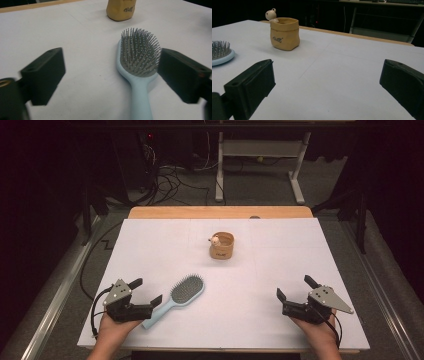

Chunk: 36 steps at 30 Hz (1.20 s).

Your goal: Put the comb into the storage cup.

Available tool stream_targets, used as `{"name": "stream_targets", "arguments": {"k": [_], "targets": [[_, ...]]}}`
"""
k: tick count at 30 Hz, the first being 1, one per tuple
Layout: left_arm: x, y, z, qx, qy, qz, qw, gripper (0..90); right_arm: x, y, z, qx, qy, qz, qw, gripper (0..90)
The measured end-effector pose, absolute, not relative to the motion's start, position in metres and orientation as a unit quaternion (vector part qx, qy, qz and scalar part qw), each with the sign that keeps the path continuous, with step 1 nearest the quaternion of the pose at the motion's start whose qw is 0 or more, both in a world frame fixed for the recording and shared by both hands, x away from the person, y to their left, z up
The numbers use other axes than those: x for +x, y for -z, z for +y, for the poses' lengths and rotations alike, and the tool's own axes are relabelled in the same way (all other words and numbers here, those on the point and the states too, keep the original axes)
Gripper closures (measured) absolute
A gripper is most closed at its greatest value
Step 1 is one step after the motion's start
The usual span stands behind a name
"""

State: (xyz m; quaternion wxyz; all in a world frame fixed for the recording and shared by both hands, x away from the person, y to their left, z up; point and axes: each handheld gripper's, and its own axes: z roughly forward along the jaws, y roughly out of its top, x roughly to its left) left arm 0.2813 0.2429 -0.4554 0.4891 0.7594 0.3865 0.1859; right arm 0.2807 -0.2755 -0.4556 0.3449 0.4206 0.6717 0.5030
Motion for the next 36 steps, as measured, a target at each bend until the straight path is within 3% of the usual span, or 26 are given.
{"name": "stream_targets", "arguments": {"k": [2, 36], "targets": [[0.282, 0.456, 0.243, 0.757, -0.19, 0.387, 0.492, 0.0, 0.281, 0.456, -0.275, 0.42, -0.503, 0.672, 0.345, 0.2], [0.284, 0.444, 0.225, 0.775, -0.198, 0.366, 0.476, 0.0, 0.272, 0.455, -0.273, 0.412, -0.507, 0.673, 0.347, 0.2]]}}
